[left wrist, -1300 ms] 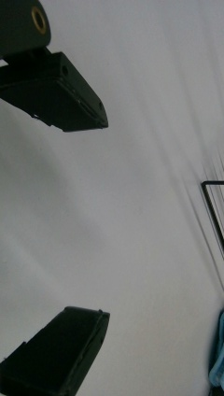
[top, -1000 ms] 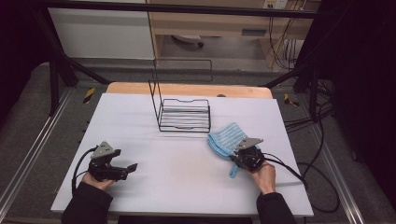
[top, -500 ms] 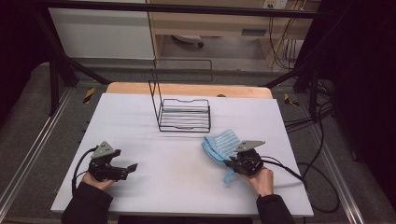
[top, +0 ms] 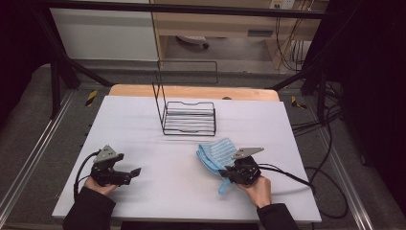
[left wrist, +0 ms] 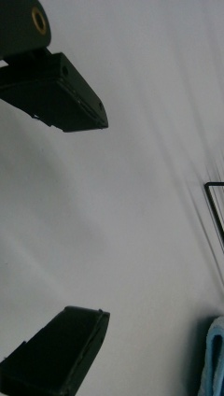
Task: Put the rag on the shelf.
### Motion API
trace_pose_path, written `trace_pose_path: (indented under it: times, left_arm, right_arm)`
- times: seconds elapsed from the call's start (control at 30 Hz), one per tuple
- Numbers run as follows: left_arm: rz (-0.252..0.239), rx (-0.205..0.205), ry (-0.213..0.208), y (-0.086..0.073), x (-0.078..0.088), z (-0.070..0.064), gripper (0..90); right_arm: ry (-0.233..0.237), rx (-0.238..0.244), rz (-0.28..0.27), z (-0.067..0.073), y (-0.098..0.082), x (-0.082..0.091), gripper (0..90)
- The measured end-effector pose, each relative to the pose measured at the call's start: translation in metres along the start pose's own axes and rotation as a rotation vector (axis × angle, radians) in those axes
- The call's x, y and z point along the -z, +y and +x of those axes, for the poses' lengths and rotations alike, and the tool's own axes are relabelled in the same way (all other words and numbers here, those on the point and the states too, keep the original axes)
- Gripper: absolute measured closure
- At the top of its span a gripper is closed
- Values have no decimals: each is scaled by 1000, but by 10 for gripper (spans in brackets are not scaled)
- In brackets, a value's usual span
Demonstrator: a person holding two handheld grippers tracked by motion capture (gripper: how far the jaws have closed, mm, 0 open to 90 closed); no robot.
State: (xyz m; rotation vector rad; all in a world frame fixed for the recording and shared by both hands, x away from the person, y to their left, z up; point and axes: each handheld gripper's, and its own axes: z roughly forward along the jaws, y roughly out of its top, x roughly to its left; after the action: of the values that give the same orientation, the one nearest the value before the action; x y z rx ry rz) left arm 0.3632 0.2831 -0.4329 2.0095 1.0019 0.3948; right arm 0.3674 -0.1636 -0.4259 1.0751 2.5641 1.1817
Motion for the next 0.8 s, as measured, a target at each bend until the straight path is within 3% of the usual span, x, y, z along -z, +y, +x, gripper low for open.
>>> trace_pose_path:
  times: [0.67, 0.8]
  left_arm:
    - [6, -5, -1, 0, -1, 0, 69]
    - [6, -6, -1, 0, -1, 0, 69]
  right_arm:
    - [71, 20, 18, 42, 11, -35, 768]
    - [91, 19, 23, 42, 8, -41, 669]
